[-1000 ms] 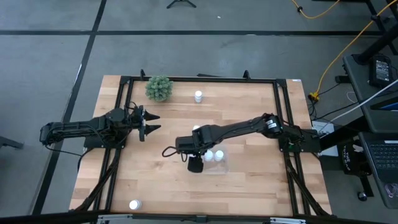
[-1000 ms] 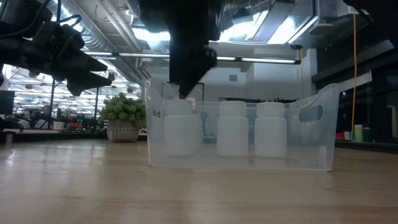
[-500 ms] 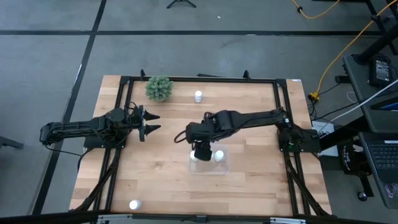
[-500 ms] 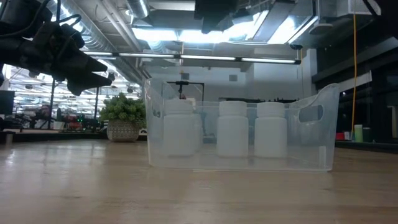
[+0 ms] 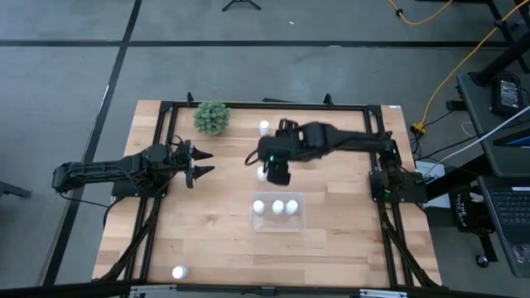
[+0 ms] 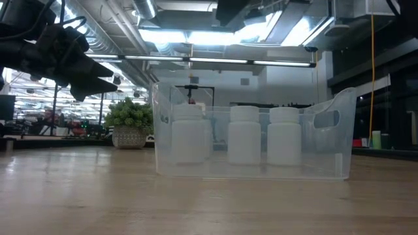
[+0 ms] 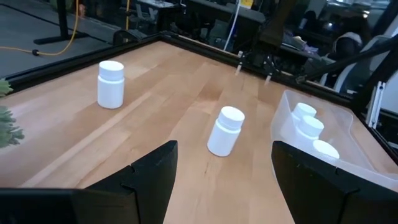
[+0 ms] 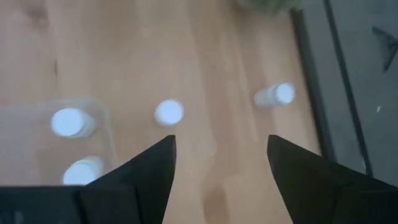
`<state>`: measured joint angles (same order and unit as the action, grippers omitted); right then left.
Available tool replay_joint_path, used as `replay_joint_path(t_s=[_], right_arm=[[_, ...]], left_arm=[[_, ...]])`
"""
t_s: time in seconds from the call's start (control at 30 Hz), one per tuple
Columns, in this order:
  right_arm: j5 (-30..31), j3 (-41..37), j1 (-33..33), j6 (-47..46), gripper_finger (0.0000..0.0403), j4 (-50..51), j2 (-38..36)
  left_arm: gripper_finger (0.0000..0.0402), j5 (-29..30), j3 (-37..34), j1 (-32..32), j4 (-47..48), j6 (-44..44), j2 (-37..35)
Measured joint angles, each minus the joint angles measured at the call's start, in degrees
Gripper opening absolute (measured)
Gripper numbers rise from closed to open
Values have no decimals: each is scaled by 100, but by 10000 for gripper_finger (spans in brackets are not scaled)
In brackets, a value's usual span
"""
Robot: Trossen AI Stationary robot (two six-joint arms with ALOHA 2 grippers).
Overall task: Pick and place pill bottles into a basket
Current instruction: Put the white medicine bottle into the transparent bin
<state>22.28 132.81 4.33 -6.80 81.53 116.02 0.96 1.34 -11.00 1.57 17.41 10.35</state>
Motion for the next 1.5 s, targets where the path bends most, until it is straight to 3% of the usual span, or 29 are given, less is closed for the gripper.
replay_joint_path(t_s=[0.1, 0.3, 0.73, 1.03, 1.5], right_arm=[[-179, 0, -388, 652, 252, -223, -152], [-1866, 2, -1569, 1833, 252, -618, -353], [-4249, 2, -3673, 3422, 252, -1411, -353], [-4496, 4, -4253, 3563, 252, -2099, 230], [-4320, 2, -4034, 2836, 252, -1922, 1356]], left_arm=[[253, 122, 0, 0, -9, 31, 44], [253, 256, 0, 1, -34, 146, 59], [253, 753, 0, 0, -116, 719, 59], [253, 1034, 0, 2, -154, 844, 190], [253, 1103, 0, 0, -170, 1058, 548]])
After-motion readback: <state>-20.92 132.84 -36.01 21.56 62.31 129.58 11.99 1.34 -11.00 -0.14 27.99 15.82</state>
